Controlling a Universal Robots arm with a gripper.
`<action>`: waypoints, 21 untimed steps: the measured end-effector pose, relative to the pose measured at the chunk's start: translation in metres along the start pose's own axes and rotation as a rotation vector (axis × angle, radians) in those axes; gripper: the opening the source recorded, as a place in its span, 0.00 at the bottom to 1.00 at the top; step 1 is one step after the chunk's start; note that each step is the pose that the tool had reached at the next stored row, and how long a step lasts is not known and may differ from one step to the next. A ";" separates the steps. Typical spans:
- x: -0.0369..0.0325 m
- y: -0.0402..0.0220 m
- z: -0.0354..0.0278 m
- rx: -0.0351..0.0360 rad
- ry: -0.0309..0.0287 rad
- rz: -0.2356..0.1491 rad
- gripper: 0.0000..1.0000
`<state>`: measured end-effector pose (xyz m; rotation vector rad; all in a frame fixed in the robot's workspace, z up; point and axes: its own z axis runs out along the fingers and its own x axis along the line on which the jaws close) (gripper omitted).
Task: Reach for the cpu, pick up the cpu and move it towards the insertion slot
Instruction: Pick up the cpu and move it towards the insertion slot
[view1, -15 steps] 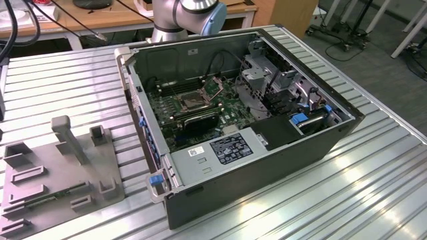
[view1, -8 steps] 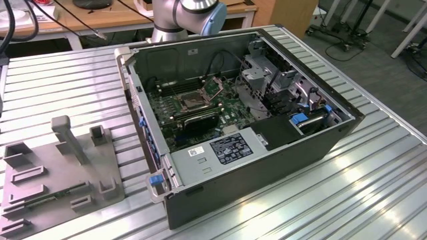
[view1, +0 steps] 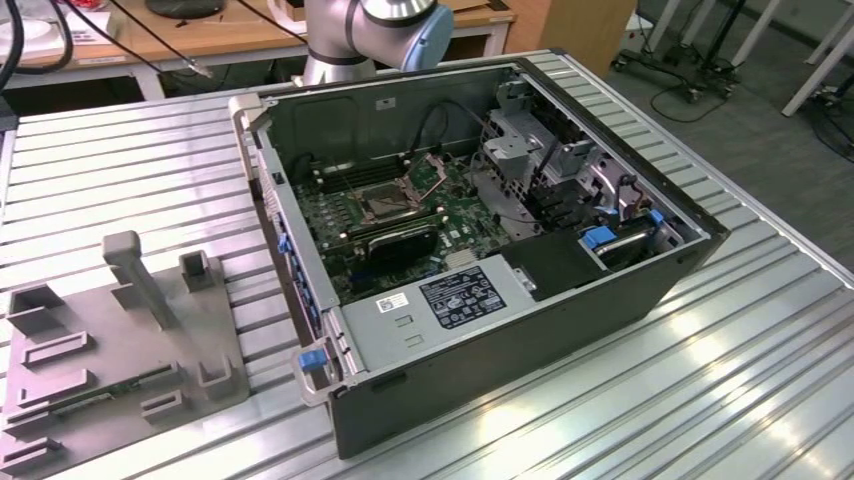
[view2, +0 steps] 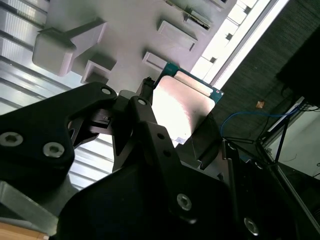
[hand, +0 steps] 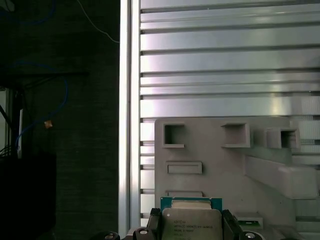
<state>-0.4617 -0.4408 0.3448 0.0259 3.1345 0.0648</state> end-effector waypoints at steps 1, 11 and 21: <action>0.0000 0.0001 -0.0012 0.0001 0.0002 0.000 0.55; -0.0001 0.0005 -0.0123 0.0001 0.0001 0.000 0.55; -0.0001 0.0007 -0.0180 0.0000 -0.0001 0.000 0.55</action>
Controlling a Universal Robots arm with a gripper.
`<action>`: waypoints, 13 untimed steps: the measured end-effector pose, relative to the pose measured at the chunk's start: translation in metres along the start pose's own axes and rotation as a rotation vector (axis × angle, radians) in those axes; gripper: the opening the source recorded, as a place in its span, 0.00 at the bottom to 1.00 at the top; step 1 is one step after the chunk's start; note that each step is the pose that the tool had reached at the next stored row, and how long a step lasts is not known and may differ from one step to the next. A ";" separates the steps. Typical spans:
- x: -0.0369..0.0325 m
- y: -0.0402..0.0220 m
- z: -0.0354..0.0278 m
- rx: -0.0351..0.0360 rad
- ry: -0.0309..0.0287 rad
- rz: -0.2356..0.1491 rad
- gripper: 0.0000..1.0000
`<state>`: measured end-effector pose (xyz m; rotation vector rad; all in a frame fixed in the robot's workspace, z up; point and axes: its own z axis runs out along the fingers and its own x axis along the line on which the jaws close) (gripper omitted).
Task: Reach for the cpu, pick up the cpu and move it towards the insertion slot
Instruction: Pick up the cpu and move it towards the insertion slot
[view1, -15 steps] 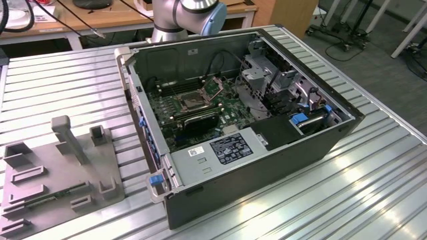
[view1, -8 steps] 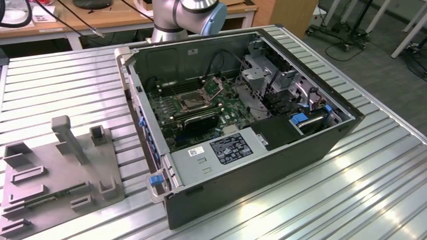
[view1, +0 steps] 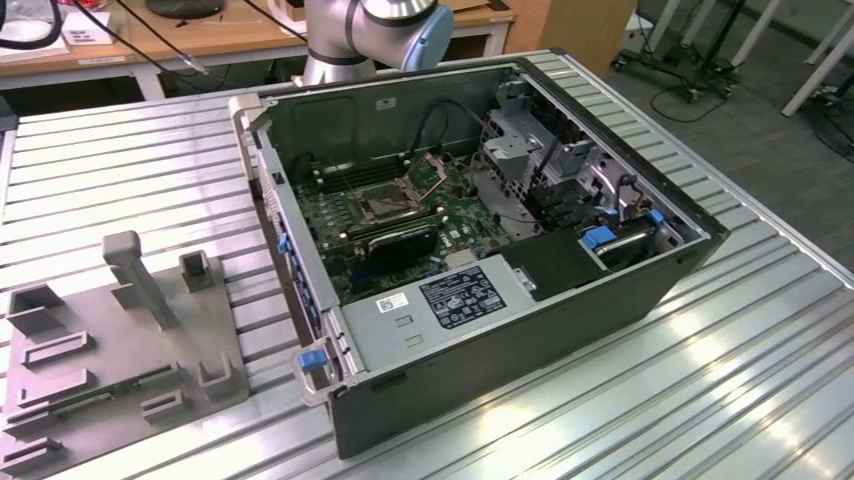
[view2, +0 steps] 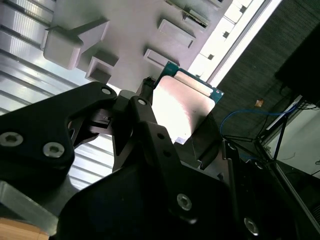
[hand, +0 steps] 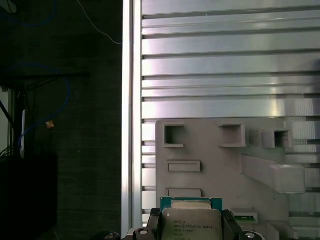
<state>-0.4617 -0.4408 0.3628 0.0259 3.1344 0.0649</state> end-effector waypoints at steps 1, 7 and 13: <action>0.0000 0.0000 -0.0002 0.0001 0.0002 0.000 0.55; -0.0016 0.0000 -0.0004 0.0002 0.0004 0.000 0.55; -0.0071 0.0002 -0.0004 0.0000 0.0002 0.000 0.55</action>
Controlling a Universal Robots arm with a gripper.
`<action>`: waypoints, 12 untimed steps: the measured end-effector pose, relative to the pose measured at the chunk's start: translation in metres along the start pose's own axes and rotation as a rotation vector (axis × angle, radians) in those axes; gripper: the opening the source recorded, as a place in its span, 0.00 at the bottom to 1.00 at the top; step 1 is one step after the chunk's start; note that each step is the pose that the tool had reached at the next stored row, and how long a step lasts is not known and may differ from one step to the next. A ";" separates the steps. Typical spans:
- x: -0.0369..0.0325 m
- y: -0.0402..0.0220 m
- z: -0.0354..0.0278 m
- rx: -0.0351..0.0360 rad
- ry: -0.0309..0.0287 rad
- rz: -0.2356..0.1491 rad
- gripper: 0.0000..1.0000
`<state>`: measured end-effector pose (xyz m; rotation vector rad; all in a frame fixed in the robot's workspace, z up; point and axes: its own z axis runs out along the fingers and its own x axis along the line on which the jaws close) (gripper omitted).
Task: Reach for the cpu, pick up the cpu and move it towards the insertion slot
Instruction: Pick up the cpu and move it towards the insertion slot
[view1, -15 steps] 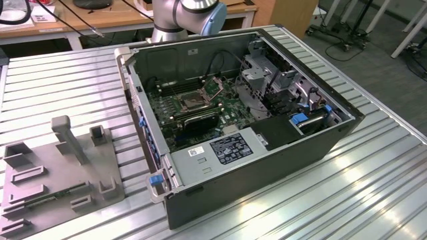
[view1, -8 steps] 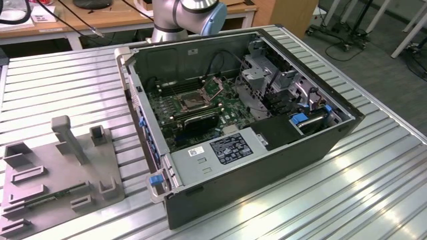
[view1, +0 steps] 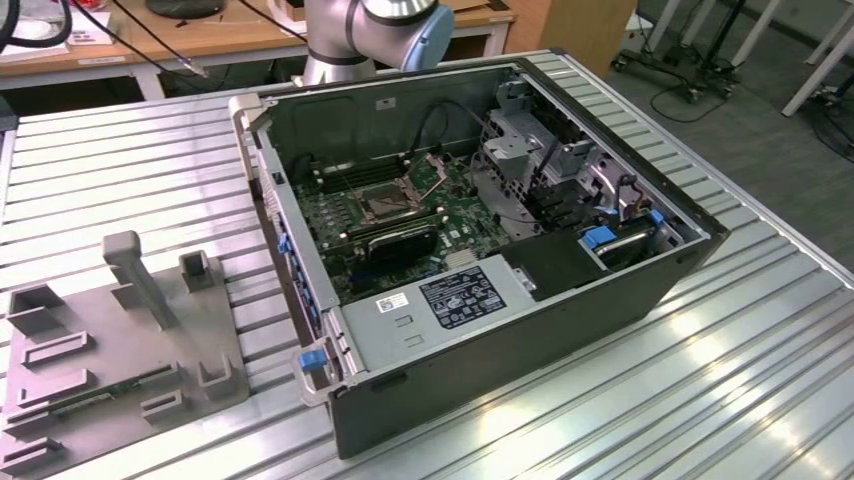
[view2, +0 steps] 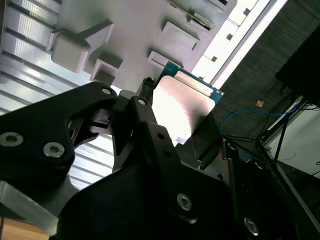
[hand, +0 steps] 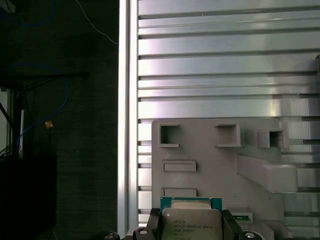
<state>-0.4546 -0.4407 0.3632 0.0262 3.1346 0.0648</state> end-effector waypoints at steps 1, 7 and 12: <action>-0.0001 0.0000 -0.0005 0.0000 0.0001 0.000 0.55; -0.0002 0.0002 -0.0069 0.0000 -0.0001 0.000 0.55; -0.0006 0.0005 -0.0113 -0.0002 -0.0004 0.000 0.55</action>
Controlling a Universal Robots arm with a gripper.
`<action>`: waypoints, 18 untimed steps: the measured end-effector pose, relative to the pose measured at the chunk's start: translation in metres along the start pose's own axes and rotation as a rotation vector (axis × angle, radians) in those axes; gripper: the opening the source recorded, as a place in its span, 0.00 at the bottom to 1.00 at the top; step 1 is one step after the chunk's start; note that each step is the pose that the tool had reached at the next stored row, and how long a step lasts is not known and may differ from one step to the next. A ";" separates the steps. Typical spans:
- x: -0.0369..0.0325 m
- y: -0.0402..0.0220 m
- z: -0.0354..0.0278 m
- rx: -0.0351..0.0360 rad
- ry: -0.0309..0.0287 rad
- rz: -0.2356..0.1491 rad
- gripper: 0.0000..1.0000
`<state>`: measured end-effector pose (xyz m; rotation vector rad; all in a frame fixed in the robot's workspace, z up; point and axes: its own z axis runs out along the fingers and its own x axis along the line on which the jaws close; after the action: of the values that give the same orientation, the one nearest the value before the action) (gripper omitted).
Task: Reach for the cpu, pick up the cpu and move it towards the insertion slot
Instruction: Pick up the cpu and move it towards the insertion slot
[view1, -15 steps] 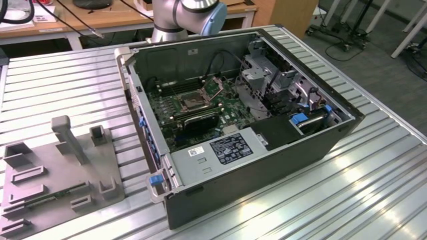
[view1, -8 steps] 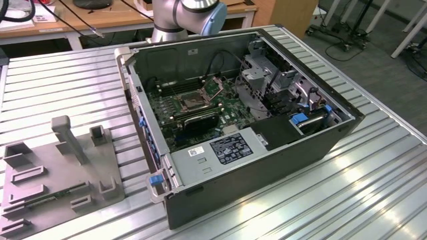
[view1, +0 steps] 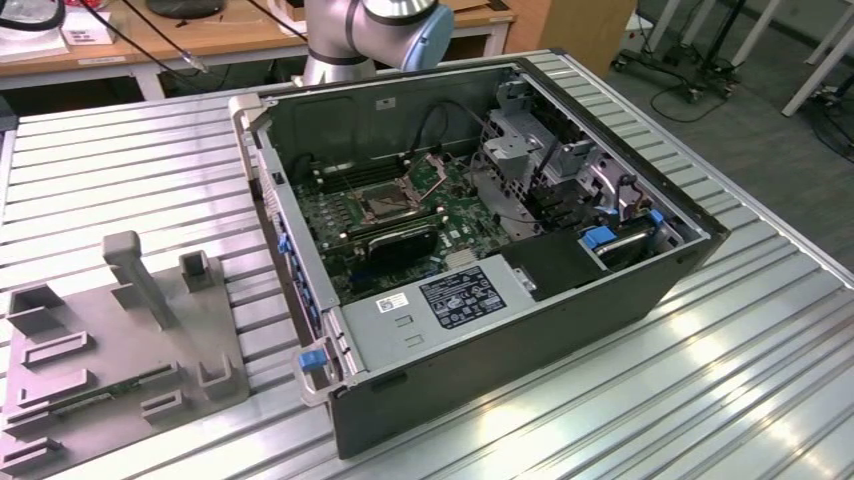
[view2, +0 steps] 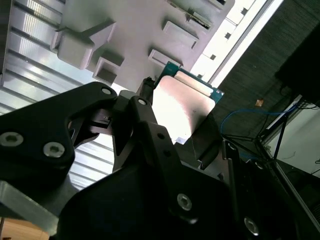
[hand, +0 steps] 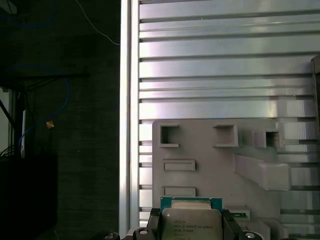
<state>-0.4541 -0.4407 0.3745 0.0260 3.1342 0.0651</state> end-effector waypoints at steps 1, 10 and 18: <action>-0.0002 0.0000 -0.0001 0.0000 0.0001 0.000 0.55; -0.0065 0.0001 -0.0002 0.0002 0.0004 0.000 0.55; -0.0106 0.0003 -0.0024 0.0004 0.0005 0.000 0.55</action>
<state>-0.4436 -0.4407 0.3769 0.0260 3.1348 0.0645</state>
